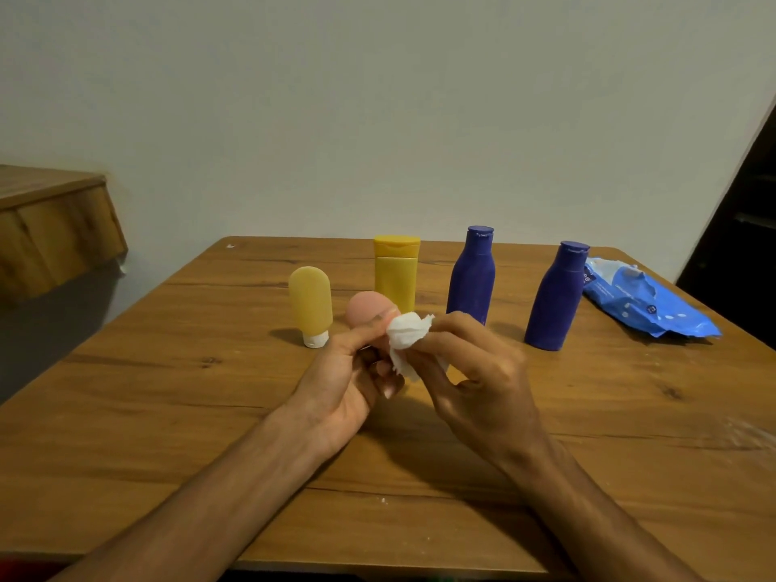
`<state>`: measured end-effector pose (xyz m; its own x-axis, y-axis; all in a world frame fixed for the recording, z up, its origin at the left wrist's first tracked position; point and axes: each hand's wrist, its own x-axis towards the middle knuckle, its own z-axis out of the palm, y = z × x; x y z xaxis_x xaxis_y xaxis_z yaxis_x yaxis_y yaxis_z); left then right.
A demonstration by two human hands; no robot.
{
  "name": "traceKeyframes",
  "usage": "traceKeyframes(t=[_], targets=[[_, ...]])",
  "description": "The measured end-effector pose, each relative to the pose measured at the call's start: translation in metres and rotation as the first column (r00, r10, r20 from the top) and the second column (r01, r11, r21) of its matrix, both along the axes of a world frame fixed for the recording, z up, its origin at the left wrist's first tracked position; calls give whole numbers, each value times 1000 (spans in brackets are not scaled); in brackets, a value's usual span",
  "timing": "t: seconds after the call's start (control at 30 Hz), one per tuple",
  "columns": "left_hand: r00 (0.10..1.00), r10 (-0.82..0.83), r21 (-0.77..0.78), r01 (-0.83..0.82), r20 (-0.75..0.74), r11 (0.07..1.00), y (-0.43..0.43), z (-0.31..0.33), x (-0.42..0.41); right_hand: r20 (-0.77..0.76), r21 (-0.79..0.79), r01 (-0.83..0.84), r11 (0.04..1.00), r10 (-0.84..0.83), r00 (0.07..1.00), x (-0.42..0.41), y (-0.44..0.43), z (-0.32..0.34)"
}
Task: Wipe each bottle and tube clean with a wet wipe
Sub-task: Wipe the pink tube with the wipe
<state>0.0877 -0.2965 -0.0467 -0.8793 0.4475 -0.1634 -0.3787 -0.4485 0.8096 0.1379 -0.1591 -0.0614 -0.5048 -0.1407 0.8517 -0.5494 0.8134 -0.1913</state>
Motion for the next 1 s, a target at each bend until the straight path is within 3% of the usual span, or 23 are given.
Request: traceKeyframes(t=[0.17, 0.33, 0.4, 0.57, 0.7, 0.87, 1.0], targets=[[999, 25, 48, -26, 34, 998, -3, -1, -5, 67, -42, 62, 997, -60, 996, -1, 3, 1], [997, 61, 46, -63, 54, 997, 0, -1, -5, 34, -229, 136, 964, -131, 991, -1, 11, 4], [997, 55, 42, -58, 55, 997, 1, -2, -6, 40, -220, 103, 970, -96, 995, -1, 10, 4], [1000, 5, -14, -4, 12, 1000, -1, -4, -5, 122, -22, -28, 999, 31, 992, -2, 4, -1], [999, 4, 21, -5, 46, 1000, -1, -4, -5, 101, -97, 27, 995, -18, 995, -2, 7, 3], [998, 17, 21, -18, 68, 1000, -1, -4, -6, 164, -25, 31, 999, -27, 986, -1, 4, 0], [998, 43, 36, -45, 54, 998, -2, -2, -6, 101, -175, 150, 973, -134, 986, -2, 12, 5]])
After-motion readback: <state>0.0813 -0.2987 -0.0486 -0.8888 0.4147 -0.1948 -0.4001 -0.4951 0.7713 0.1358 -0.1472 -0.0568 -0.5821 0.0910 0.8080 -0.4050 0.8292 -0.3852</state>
